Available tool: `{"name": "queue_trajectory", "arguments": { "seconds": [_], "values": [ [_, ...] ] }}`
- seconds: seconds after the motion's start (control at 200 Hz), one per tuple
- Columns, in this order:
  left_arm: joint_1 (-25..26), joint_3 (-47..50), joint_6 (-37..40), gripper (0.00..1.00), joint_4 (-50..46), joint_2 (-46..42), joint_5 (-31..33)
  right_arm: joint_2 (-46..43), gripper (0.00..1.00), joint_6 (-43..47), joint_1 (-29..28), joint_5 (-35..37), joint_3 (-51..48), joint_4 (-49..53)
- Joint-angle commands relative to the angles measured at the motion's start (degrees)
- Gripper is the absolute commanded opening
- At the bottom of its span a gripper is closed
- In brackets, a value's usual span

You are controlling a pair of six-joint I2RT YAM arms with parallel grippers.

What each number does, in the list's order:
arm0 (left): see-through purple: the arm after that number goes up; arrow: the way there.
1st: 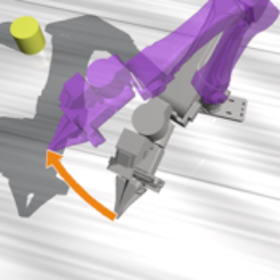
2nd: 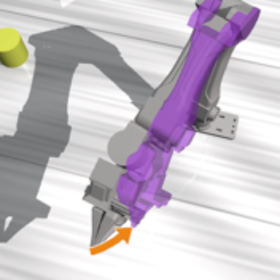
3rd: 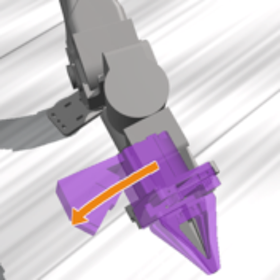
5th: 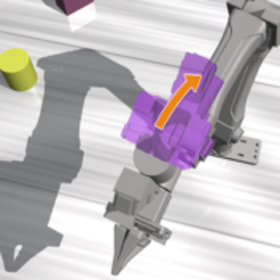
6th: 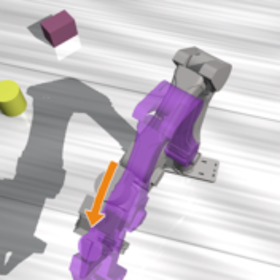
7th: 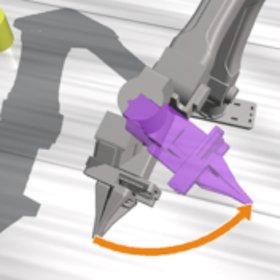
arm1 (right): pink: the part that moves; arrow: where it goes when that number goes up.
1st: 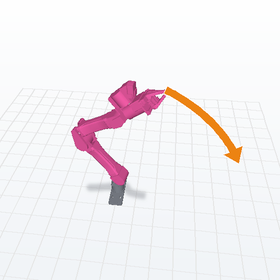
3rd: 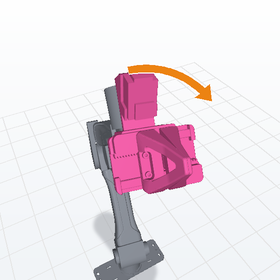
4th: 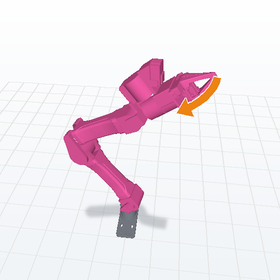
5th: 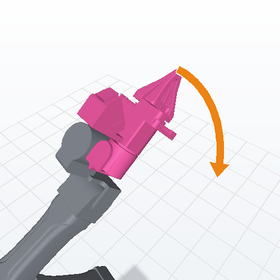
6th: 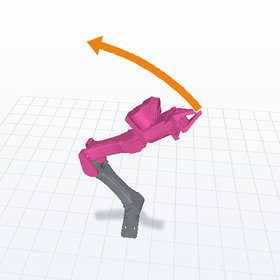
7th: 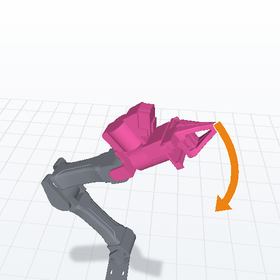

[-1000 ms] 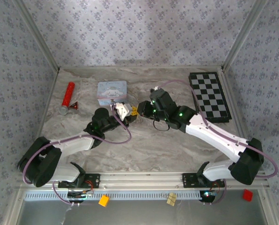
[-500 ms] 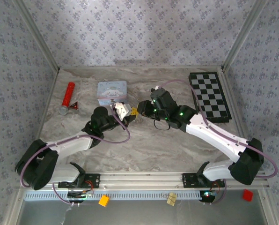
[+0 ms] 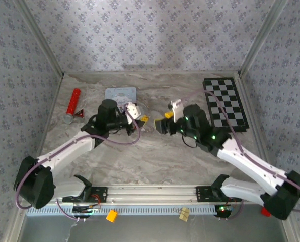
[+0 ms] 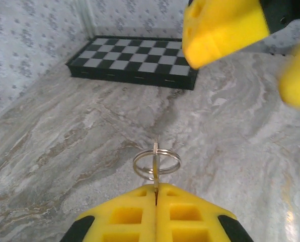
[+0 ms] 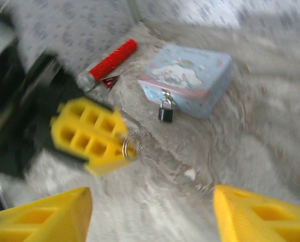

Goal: Unlock the padlock with the key

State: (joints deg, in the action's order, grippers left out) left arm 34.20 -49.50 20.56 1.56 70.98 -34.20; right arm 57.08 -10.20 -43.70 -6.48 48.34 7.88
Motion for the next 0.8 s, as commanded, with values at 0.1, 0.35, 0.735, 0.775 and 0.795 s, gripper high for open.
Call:
{"name": "queue_trajectory", "arguments": {
  "seconds": [0.1, 0.35, 0.735, 0.775, 0.795],
  "values": [
    [0.5, -17.5, 19.3, 0.0, -39.6, 7.0, -9.5, -8.9, 0.78, 19.5, 1.7, -11.9, -13.3, -15.8],
    [6.3, -33.0, 26.5, 0.0, -60.0, 14.2, -0.8, -10.6, 0.7, 16.1, 8.3, -29.6, -16.4, -17.5],
    [10.0, -33.2, 28.0, 0.0, -59.2, 13.6, 7.6, -8.5, 0.56, 10.9, 10.0, -37.3, -15.5, -17.9],
    [10.3, -31.6, 27.7, 0.0, -56.6, 12.7, 9.3, -8.0, 0.55, 10.1, 9.9, -37.4, -15.5, -18.4],
    [10.5, -30.7, 27.6, 0.0, -55.3, 12.1, 10.0, -7.7, 0.55, 9.8, 9.7, -37.1, -15.5, -18.5]
  ]
}}
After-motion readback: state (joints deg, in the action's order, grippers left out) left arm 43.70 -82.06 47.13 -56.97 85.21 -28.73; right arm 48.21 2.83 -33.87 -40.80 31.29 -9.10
